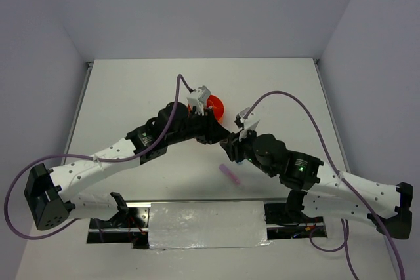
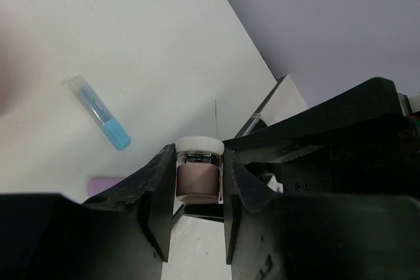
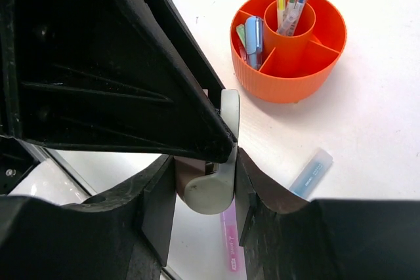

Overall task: Sort the stationery into containers
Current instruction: Place the stapler in the storage box.

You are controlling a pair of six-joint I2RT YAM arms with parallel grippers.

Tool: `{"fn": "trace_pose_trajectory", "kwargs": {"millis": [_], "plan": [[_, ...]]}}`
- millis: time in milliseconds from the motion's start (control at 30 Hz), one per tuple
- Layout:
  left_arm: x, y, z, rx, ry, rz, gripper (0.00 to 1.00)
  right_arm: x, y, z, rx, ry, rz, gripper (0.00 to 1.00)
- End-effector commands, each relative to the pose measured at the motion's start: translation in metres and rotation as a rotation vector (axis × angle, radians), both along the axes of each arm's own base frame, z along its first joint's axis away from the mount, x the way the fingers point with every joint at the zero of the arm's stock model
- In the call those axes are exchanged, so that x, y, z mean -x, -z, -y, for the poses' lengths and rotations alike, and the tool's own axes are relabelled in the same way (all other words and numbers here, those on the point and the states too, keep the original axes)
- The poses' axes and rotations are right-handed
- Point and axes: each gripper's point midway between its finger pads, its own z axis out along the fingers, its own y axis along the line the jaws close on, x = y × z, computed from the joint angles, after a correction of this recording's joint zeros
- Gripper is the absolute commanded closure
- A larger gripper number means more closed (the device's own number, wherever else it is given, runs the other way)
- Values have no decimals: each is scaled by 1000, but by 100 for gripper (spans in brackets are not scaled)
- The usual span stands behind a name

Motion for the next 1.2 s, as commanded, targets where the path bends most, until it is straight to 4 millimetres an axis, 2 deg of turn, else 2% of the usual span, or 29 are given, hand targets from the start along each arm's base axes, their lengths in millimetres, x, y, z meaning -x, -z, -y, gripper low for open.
{"fn": "trace_pose_trajectory", "kwargs": {"millis": [0,33,100,133,167,233,267,300,333,367,400,467,500,633,667,700,833,867,900,933,967,1167], "plan": [[-2,-35,2,50,12,92,100,2,-34,-7,-74,-31,40,85],[-3,-38,4,49,16,102,100,5,-33,-7,-77,-43,38,82],[-9,-42,4,32,5,140,100,6,-34,-6,-95,-44,37,57],[-14,-42,4,10,-15,139,100,7,-36,1,-117,-23,38,25],[-25,-43,0,-15,-64,161,100,-1,-36,17,-145,84,21,1],[-42,-44,-5,-70,-148,164,100,-4,-43,43,-212,192,20,0],[-51,-44,-10,-93,-204,166,100,-8,-39,63,-225,297,-2,0],[-67,-44,-20,-122,-306,172,100,-7,-39,74,-248,346,-21,0],[-79,-46,-21,-134,-364,175,100,-5,-50,88,-306,389,-30,0],[-87,-47,-24,-143,-411,183,100,-2,-43,98,-308,430,-67,0],[-104,-50,-28,-164,-501,200,100,-1,-52,110,-343,466,-69,0],[-122,-49,-33,-190,-600,210,100,3,-47,123,-324,506,-97,0],[-137,-48,-35,-216,-683,221,100,4,-52,127,-343,519,-105,0],[-173,-36,-36,-307,-870,237,100,8,-45,132,-281,524,-130,0],[-185,-31,-28,-328,-901,242,100,8,-45,131,-278,526,-135,0],[-191,-29,-33,-345,-968,245,100,9,-44,130,-274,522,-142,0],[-212,-16,-26,-423,-1049,280,100,11,-42,121,-277,467,-147,0],[-219,-10,-17,-441,-1054,289,100,12,-40,121,-276,461,-148,0],[-222,-5,-15,-466,-1061,294,100,12,-40,120,-276,455,-148,0],[-226,13,-16,-530,-1078,295,100,14,-39,119,-278,442,-149,0],[-229,9,-14,-515,-1098,292,100,14,-39,119,-280,439,-150,0],[-235,41,-11,-554,-1124,295,100,18,-33,116,-272,406,-154,0]]}}
